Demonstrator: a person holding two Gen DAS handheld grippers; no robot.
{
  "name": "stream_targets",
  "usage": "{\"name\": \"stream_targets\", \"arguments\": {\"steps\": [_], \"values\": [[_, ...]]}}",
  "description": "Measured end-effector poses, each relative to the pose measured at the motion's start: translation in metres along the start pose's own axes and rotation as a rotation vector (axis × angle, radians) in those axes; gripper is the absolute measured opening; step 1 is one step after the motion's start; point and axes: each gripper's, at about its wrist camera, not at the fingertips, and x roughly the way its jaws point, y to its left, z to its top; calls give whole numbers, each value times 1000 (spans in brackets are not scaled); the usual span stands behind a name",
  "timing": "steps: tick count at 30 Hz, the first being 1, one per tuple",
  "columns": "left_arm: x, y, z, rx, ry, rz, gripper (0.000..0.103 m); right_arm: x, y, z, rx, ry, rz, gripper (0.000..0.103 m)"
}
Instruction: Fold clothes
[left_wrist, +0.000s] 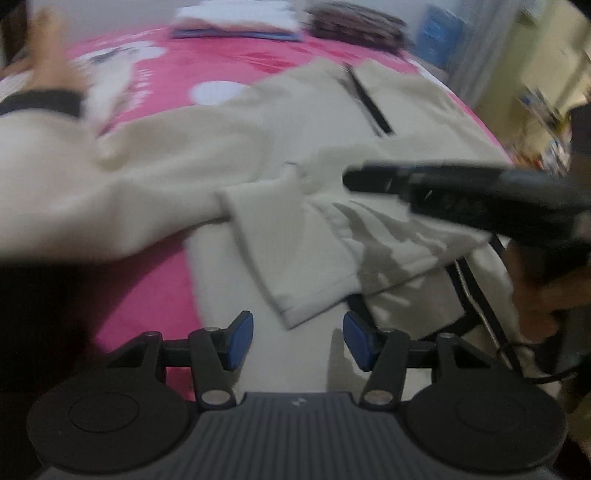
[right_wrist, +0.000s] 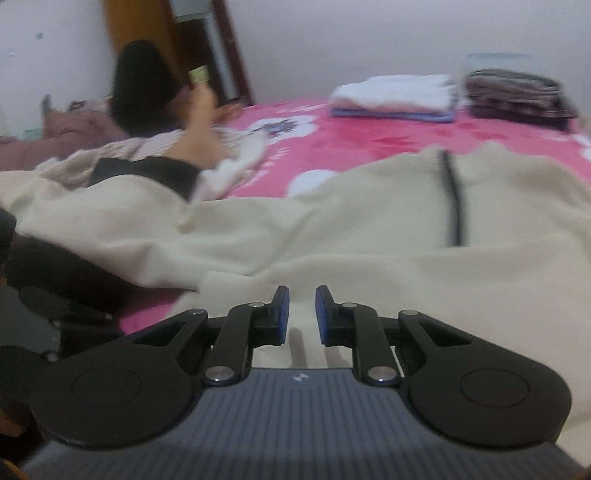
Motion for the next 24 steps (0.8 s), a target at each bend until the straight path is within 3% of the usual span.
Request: {"name": "stream_targets", "arguments": {"steps": [4,9,15,18,19,20,24], "values": [[-22,20,-5,-124,-86,30,56,43,-1,-9,-1,128,-11,21],[-25,20,-6,-149,-119,51,56,21,4,8,52,67,-18,21],[-6,-11,0,-66,-192,72,56,-38,42,71,-80,-63,51,26],[2,-27,6,-10,-221,70,56,-63,73,111,-145,-118,137,34],[6,-31,7,-4,-225,67,56,-69,86,125,-161,-126,179,43],[10,-34,8,4,-225,62,56,-73,99,136,-171,-125,226,51],[34,-36,5,19,-176,47,56,-60,166,166,-209,-63,402,63]]}}
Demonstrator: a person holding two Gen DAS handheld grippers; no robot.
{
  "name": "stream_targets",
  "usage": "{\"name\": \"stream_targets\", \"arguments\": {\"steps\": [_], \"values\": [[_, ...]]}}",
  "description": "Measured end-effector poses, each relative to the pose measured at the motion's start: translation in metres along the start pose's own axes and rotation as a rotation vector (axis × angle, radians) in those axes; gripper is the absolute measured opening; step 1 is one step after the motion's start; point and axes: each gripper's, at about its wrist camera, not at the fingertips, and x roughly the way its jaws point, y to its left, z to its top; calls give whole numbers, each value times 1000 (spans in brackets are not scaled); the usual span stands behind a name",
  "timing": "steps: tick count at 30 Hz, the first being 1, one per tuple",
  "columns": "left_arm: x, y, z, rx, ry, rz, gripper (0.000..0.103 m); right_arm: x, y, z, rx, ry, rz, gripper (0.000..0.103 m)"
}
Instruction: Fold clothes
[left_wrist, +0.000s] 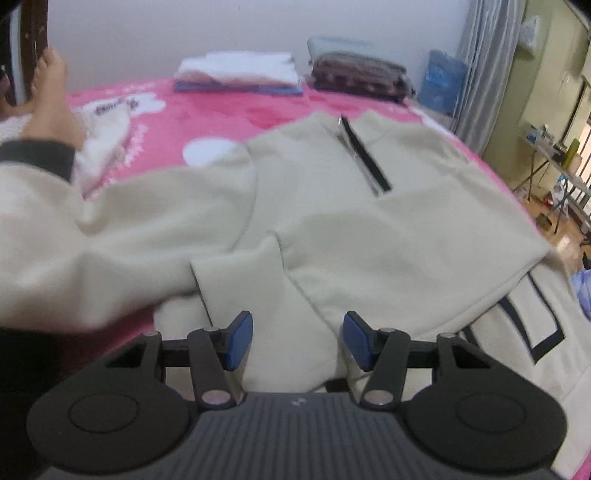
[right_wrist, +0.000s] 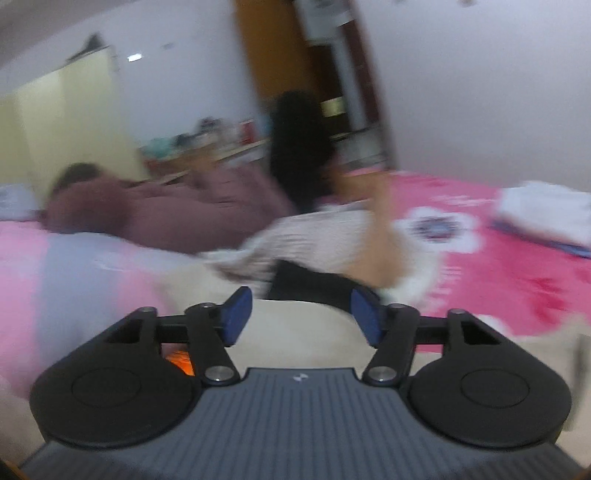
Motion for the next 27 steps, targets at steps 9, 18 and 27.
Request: {"name": "stream_targets", "arguments": {"steps": [9,18,27], "values": [[2,13,-9,-51,-3,-51,56,110,133,-16,-453,84,74,65],[3,12,-10,-51,-6,-50,57,166,161,-34,-637,111,-14,46],[3,8,-12,-28,-21,-31,57,122,100,8,-266,-44,-64,8]]}}
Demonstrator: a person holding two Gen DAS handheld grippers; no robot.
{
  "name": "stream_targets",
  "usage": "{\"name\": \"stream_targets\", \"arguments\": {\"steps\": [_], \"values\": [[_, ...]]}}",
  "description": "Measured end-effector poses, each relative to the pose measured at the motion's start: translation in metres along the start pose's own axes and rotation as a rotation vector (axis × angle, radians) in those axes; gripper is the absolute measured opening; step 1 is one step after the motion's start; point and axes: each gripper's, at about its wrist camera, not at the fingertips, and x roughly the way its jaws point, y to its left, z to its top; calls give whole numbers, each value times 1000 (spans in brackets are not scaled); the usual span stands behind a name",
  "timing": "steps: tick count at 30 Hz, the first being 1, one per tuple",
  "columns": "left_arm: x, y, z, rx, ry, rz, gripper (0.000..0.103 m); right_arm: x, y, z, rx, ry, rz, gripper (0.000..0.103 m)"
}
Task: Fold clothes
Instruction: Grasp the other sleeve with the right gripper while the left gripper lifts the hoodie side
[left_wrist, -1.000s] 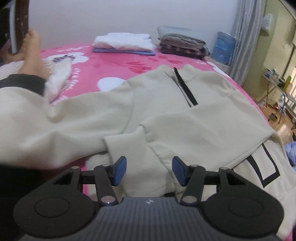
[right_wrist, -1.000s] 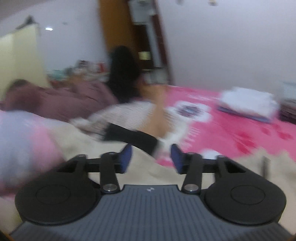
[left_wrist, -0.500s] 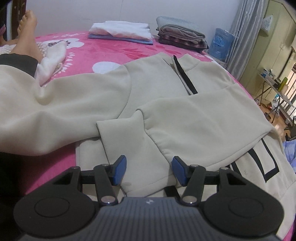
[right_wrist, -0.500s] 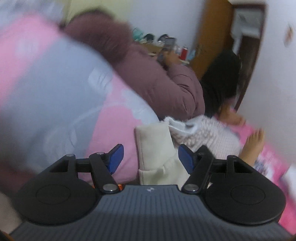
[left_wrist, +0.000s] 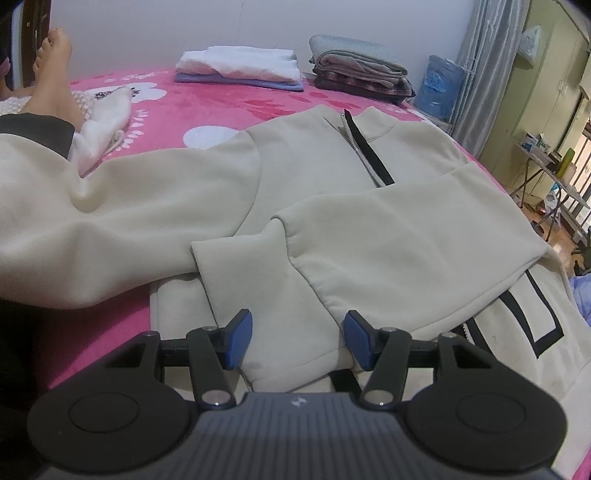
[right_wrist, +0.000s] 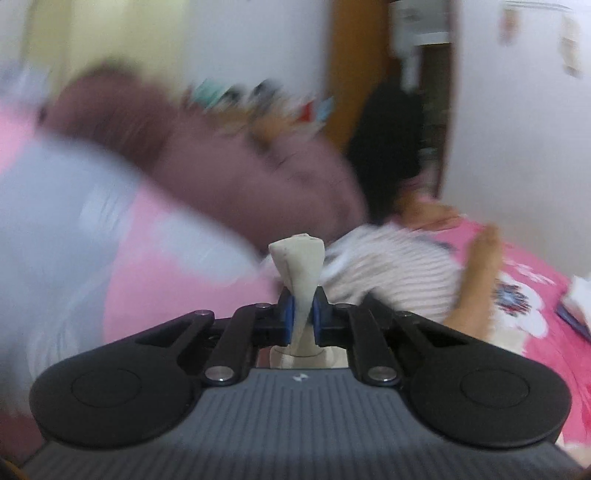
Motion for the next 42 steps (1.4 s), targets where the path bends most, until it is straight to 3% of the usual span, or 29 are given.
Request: {"name": "stream_targets", "arguments": {"steps": [9,17,25,31,37,39,42], "values": [[1,-6,-4,37,-13,29,57,-141,-110,18,207,-233,-324,8],[1,-10,-6,63,-20,50,57,-247,-193,-29,363,-330,-576,8],[0,-13,-8,86,-19,70,58,-296,-263,-122,548,-323,-732,8],[-1,-16,-7,111,-24,88,58,-319,-300,-235,826,-309,-785,9],[-26,-36,-20,326,-15,155,58,-323,-320,-365,1219,-215,-742,10],[-42,-42,-24,380,-30,153,58,-327,-321,-388,1308,-243,-714,10],[-55,-50,-22,473,-122,234,58,-329,-326,-393,1363,-293,-684,13]]}}
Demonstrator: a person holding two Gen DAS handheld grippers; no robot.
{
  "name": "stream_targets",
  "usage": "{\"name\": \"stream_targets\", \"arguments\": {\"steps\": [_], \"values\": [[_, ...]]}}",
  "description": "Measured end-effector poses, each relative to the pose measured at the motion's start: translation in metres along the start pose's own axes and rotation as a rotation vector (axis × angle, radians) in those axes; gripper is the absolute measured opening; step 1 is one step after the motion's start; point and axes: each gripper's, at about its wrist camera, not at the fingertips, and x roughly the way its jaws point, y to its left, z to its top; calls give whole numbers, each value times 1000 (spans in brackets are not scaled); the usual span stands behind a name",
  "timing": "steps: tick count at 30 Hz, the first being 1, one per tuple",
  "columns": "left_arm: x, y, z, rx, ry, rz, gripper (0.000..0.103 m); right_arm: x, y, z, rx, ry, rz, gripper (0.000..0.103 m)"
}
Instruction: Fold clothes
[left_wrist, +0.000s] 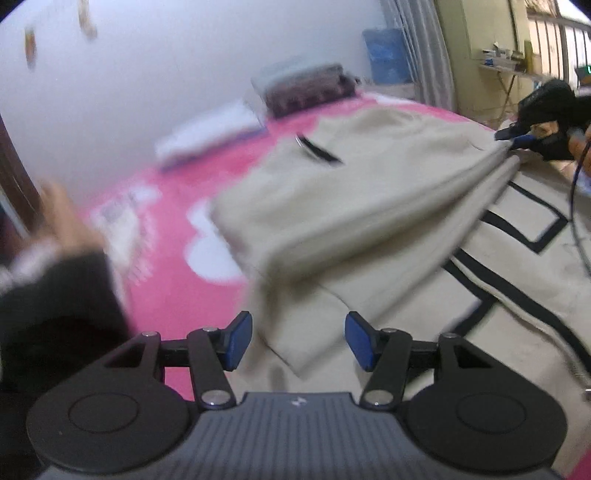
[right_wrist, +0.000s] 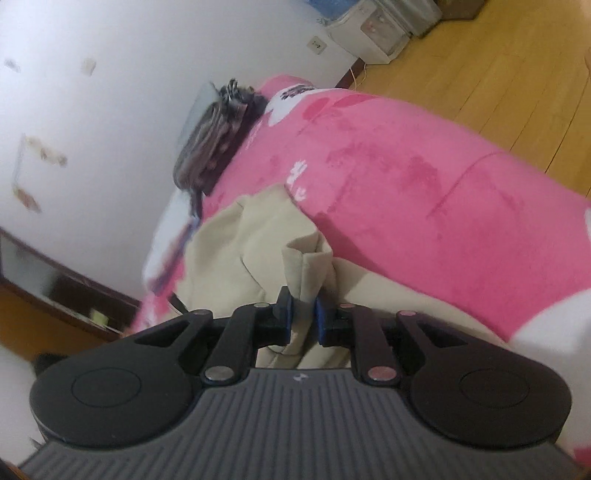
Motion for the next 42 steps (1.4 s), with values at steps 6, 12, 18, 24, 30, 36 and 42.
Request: {"name": "stream_targets", "arguments": {"steps": [6,12,18,24,30,36,42], "values": [[49,-13,19,236,41,144,44,8,-1,5,2,5,23,17],[61,-27,9,407,51,166,10,-2,0,4,8,6,41,16],[67,-54,-18,606,105,185,9,-7,6,2,-54,-15,17,11],[75,-56,-17,615,147,176,9,-8,10,0,-112,-20,-15,9],[75,-41,-7,503,166,146,10,-30,39,3,-261,-120,26,8],[71,-32,-5,437,175,126,12,-7,4,6,-163,3,-101,10],[67,-8,1,285,205,55,21,-16,-3,24,-41,-45,-49,33]]}}
